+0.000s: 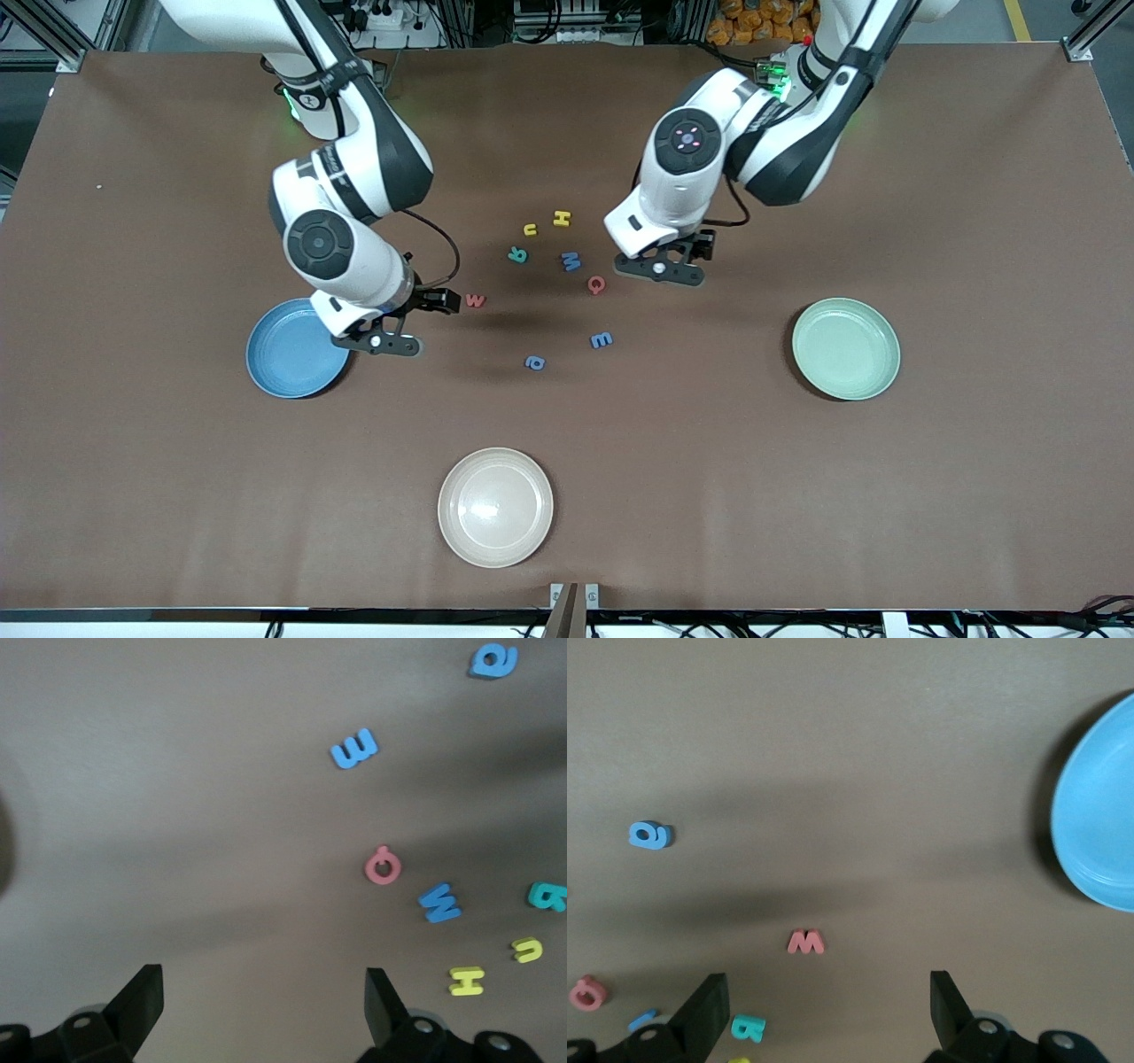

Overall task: Sort upper and lower case letters into plates
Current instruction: 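Lower the right gripper onto pink m while the left gripper lowers onto pink o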

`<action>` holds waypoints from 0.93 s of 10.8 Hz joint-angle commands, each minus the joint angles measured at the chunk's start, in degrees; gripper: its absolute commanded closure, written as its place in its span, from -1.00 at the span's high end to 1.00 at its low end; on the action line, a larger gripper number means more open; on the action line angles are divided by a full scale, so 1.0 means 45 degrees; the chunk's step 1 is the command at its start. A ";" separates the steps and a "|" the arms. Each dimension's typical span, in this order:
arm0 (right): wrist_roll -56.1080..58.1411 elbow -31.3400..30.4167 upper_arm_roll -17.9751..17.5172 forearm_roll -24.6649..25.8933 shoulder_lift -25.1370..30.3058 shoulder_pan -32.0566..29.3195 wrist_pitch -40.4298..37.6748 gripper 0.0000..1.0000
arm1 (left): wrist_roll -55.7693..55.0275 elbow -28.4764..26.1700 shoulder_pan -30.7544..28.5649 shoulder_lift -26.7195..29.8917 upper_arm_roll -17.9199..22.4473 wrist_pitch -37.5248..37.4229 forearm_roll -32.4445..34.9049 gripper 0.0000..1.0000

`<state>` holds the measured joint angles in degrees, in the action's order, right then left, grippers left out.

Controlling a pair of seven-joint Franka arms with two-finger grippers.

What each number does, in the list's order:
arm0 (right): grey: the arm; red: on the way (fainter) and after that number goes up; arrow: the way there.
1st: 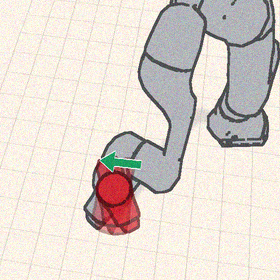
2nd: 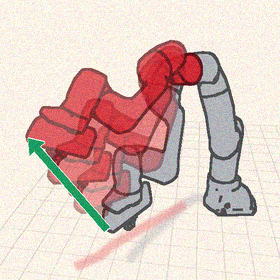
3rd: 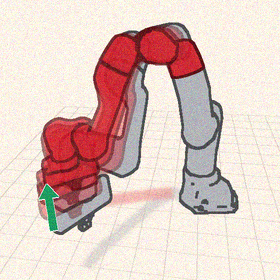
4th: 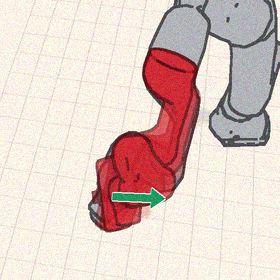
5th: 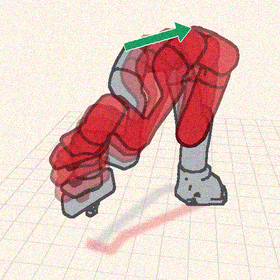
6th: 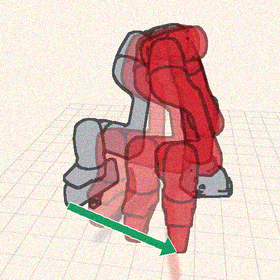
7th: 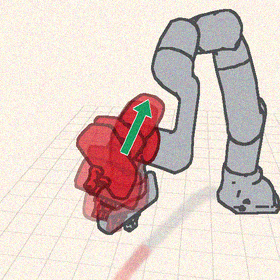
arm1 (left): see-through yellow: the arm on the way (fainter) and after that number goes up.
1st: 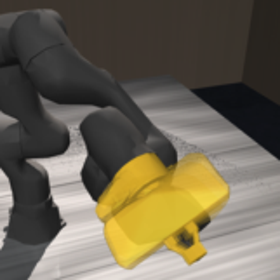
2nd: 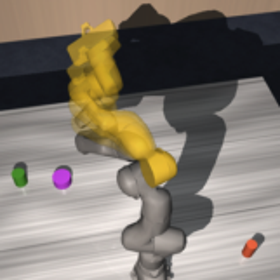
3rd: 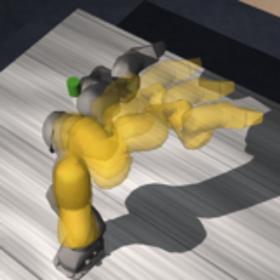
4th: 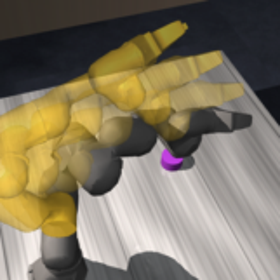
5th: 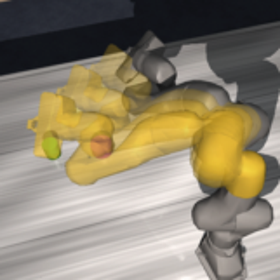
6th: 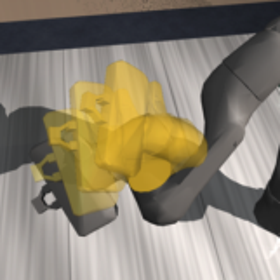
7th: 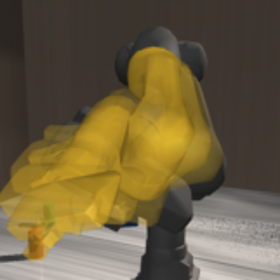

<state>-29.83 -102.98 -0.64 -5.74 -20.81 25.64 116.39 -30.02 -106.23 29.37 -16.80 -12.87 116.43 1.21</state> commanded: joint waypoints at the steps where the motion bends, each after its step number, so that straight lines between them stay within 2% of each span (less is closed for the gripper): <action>1: 0.0789 -0.1698 -0.0091 -0.0054 0.0289 -0.0034 0.2114 1.00 | -0.0730 -0.0006 0.0211 -0.0522 -0.0225 0.0803 0.0278 1.00; 4: 0.0693 -0.3089 -0.0481 -0.0092 -0.0060 -0.0015 0.4423 1.00 | -0.1589 0.0013 0.0856 -0.1304 -0.0226 0.1839 0.0297 1.00; 7: -0.0045 -0.3053 -0.0950 -0.0112 -0.1153 0.0179 0.5188 1.00 | -0.1669 0.0014 0.1013 -0.2046 -0.0187 0.2640 0.0317 1.00; 10: -0.0714 -0.3111 -0.1302 -0.0112 -0.1663 0.0259 0.5601 1.00 | -0.2174 0.0130 0.1227 -0.2768 -0.0187 0.3442 0.0568 0.94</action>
<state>-31.59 -116.91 -6.09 -5.77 -27.64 26.53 140.97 -36.44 -106.51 33.84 -27.64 -13.82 130.36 1.30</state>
